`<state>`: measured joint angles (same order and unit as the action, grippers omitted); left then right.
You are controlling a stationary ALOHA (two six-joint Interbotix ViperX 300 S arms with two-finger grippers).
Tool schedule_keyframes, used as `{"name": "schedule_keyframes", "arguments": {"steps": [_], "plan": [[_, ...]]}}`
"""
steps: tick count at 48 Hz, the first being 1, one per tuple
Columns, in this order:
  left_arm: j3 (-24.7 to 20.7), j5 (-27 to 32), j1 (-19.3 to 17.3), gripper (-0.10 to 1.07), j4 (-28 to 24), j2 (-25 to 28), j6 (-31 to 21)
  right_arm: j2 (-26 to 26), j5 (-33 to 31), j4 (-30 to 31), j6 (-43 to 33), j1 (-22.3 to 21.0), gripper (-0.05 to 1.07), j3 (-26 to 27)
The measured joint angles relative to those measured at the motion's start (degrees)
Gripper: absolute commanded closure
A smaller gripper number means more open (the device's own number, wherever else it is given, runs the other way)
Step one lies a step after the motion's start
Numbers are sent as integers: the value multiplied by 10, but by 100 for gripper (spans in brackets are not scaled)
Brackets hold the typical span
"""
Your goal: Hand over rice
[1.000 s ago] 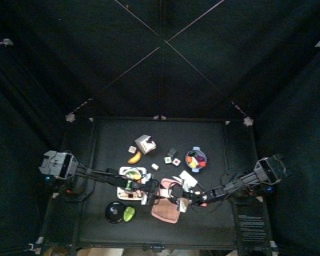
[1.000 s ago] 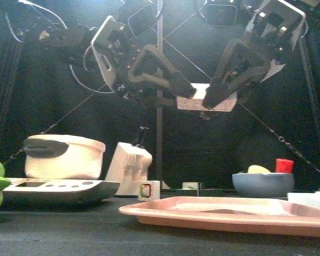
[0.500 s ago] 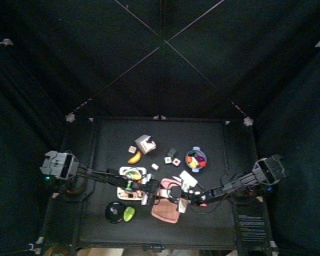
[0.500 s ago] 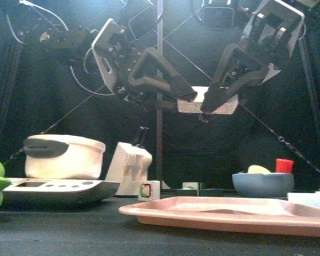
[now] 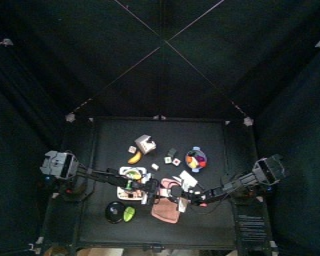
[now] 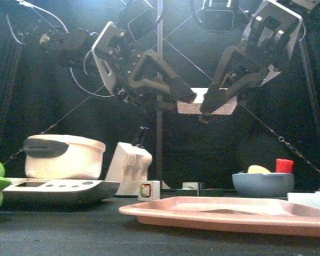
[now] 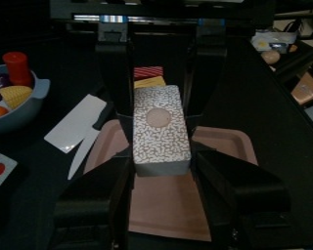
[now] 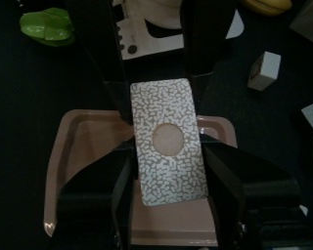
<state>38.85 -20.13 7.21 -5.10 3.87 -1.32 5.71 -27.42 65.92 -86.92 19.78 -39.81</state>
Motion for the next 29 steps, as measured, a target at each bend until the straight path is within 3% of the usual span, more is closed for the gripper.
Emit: {"name": "schedule_keyframes", "arguments": {"steps": [12,29], "plan": [[6,-2,-4,24,0,-7,-1,4,-9,-2,0,0,53,0],[17,4,-4,5,2,-11,-1,7,-17,-14,-2,3,53,-11]]}}
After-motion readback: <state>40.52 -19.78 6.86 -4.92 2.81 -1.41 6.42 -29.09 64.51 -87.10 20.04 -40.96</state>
